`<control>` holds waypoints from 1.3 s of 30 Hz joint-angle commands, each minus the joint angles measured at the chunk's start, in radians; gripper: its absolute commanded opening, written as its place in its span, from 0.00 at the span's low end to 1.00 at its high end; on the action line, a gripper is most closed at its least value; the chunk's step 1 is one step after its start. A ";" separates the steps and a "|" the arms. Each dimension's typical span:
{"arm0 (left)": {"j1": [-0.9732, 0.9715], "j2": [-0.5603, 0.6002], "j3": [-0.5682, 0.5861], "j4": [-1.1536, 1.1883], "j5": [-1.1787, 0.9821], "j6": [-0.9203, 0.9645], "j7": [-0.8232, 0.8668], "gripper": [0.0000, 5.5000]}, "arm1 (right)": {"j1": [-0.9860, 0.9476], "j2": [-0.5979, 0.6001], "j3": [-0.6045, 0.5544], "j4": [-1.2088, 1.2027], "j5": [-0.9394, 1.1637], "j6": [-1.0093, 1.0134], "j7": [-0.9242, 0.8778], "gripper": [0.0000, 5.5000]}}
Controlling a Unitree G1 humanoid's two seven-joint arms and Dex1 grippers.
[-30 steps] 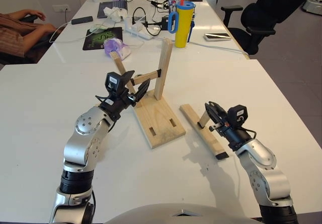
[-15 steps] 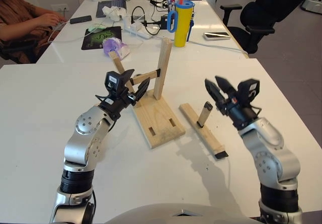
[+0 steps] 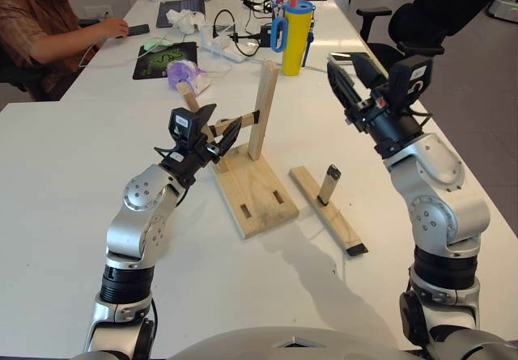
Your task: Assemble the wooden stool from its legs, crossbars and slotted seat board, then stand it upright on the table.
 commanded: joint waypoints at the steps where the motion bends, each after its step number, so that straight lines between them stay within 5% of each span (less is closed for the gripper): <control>1: 0.014 0.005 -0.009 -0.017 0.006 0.003 -0.011 0.58 | 0.258 -0.014 0.136 0.240 -0.142 0.035 -0.002 0.41; 6: 0.096 0.051 -0.073 -0.056 0.020 0.010 -0.080 0.58 | 0.201 0.000 0.092 0.245 -0.141 0.007 -0.009 0.41; 12: 0.204 0.193 -0.280 -0.014 0.161 -0.046 -0.246 0.58 | 0.065 0.036 0.008 0.132 -0.058 -0.036 0.001 0.41; 24: 0.319 0.250 -0.364 0.042 0.363 -0.201 -0.242 0.58 | -0.201 -0.050 -0.278 0.189 0.075 0.129 -0.056 0.41; 39: 0.313 0.341 -0.253 0.173 0.463 -0.220 -0.230 0.58 | 0.114 -0.317 -0.150 0.252 -0.025 0.236 0.267 0.41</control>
